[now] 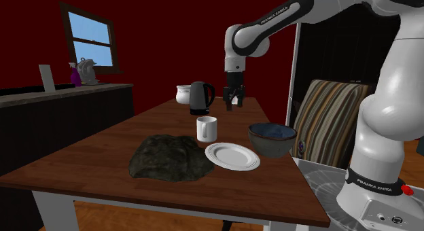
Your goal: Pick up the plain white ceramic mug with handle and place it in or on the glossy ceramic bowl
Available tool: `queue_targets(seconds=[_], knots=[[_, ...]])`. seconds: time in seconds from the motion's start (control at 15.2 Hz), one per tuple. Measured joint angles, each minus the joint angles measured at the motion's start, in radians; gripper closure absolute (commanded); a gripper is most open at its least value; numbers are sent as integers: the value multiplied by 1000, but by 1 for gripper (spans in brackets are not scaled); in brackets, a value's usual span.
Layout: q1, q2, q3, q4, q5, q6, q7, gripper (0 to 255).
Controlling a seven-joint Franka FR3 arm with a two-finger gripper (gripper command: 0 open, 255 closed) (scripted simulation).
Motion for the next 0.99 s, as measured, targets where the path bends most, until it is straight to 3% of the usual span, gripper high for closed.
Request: queue_targets(seconds=[0.66,0.99], knots=[[-8,351,-8,288,-12,119,-8,0],[-8,401,-8,285,-12,176,-9,0]])
